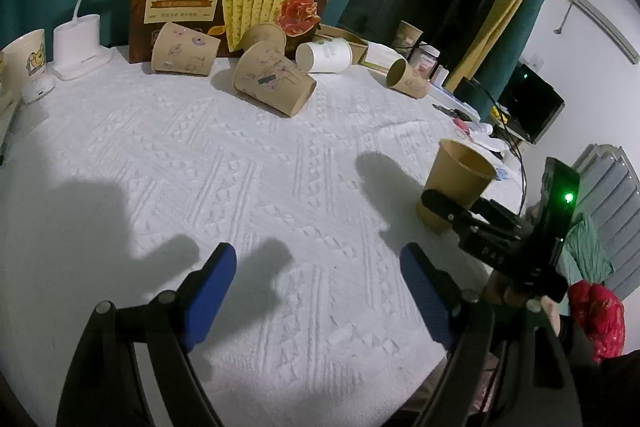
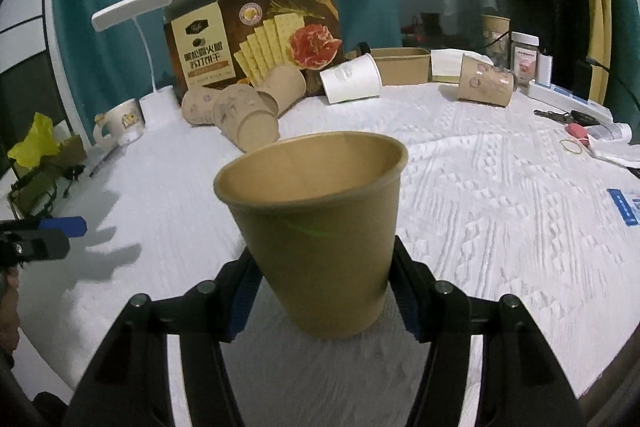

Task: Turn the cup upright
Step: 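Lower the upright brown cup onto the tablecloth and open the right gripper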

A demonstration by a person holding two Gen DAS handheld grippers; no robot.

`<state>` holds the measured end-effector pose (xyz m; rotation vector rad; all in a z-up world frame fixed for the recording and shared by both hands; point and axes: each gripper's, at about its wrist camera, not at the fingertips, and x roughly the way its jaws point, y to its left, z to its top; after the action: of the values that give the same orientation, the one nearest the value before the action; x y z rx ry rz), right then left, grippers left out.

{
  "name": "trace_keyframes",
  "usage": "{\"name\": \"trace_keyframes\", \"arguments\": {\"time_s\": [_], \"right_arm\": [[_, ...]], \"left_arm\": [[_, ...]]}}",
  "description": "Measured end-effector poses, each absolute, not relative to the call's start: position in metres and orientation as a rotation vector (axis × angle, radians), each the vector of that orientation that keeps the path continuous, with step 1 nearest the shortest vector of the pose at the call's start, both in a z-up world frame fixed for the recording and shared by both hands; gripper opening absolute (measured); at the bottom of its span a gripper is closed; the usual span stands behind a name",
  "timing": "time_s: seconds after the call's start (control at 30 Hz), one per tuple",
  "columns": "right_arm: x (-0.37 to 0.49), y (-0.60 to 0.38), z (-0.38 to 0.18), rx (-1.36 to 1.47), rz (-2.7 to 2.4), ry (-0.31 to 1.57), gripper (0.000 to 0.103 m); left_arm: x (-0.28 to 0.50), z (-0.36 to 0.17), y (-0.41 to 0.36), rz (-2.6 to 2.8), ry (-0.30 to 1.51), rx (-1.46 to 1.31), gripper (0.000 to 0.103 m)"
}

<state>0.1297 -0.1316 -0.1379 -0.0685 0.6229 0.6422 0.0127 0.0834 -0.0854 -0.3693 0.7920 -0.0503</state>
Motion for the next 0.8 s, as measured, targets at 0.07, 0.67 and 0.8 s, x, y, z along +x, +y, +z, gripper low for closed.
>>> {"name": "trace_keyframes", "arguments": {"time_s": [0.07,0.67,0.8], "right_arm": [[0.128,-0.132,-0.14,-0.068,0.636,0.632,0.057],[0.093,-0.155,-0.15,-0.019,0.551,0.664,0.068],[0.083,-0.171,-0.149,0.017,0.522,0.672,0.068]], "left_arm": [[0.012,-0.084,0.083,-0.049,0.789,-0.36,0.084],[0.01,-0.086,0.074,-0.067,0.808,-0.282,0.084],[0.009,-0.08,0.066,-0.078,0.793,-0.256,0.084]]}}
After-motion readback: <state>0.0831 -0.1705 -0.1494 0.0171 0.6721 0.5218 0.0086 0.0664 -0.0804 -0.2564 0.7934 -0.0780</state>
